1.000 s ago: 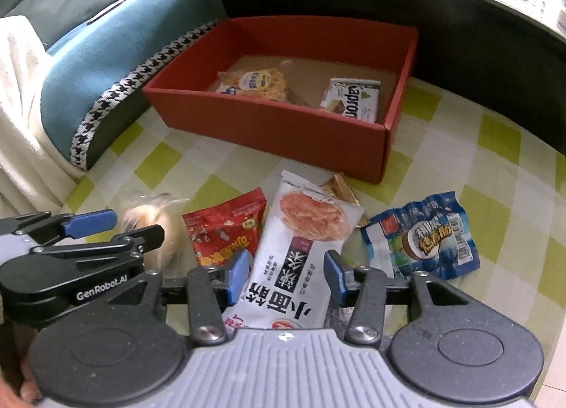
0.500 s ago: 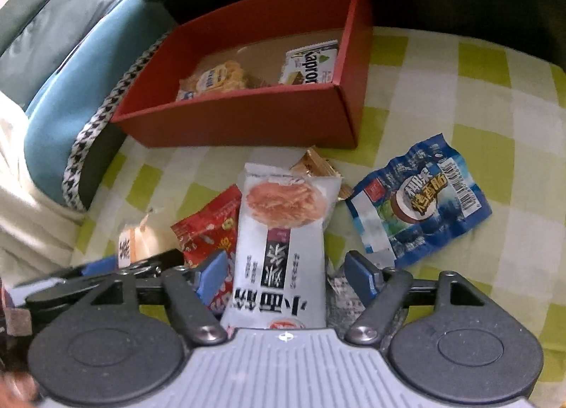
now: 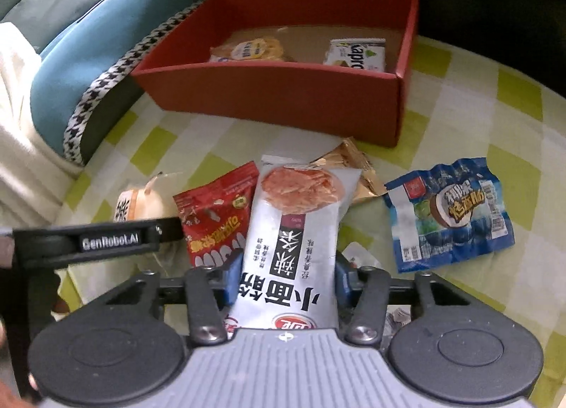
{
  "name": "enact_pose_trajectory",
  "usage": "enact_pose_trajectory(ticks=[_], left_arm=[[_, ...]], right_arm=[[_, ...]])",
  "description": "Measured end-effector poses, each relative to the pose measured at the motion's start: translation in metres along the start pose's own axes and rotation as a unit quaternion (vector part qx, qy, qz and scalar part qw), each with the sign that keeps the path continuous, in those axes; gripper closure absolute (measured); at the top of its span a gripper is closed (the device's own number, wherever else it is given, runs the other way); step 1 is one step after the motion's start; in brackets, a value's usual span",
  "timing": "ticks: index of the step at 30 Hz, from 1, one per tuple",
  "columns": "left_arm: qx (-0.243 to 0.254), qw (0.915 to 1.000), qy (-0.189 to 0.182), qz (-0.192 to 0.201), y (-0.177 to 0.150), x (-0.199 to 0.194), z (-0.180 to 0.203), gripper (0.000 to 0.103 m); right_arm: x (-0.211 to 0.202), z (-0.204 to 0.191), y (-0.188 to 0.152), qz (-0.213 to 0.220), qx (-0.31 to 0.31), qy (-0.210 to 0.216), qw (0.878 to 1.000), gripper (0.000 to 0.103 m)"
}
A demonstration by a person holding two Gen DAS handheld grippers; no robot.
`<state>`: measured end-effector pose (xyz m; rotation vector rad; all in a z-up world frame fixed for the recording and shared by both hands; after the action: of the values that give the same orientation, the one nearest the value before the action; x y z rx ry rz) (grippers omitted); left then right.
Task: Organize snacks
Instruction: 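Lift the bun bag and noodle packet off the cloth with both tools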
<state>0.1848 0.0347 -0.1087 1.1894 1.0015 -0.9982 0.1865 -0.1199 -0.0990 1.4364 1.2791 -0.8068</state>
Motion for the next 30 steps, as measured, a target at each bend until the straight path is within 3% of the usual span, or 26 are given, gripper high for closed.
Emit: enact_pose_trajectory(ticks=[9,14,25,28,30], left_arm=[[0.001,0.9997,-0.013,0.023,-0.001,-0.025,-0.005,0.038],[0.013,0.9987,-0.014,0.047,-0.001,-0.042,0.0,0.04],[0.023,0.9978,-0.034,0.052,-0.001,-0.051,0.006,0.047],[0.025,0.9982,-0.022,0.05,0.0,-0.046,0.006,0.043],[0.02,0.9986,-0.013,0.048,0.002,-0.037,0.005,0.028]], right_arm=[[-0.031,-0.003,0.001,0.039,-0.011,0.004,0.999,0.057],[-0.039,0.005,-0.009,0.041,0.002,0.007,0.999,0.057],[-0.058,0.007,-0.007,0.073,0.016,0.021,0.997,0.058],[-0.056,0.005,-0.004,0.07,0.013,0.023,0.997,0.058],[-0.053,0.003,-0.003,0.068,0.011,0.026,0.997,0.058]])
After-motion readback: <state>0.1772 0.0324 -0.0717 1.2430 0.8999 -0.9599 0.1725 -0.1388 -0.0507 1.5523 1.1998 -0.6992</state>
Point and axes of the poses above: each gripper's, at about its wrist camera, not at the fingertips, and x roughly the way its jaws point, z to its right, y to its top, the point moved 6 cm from there along x, roughly the way its jaws point, and after that the axes turned 9 degrees about -z, right-handed, at the moved point
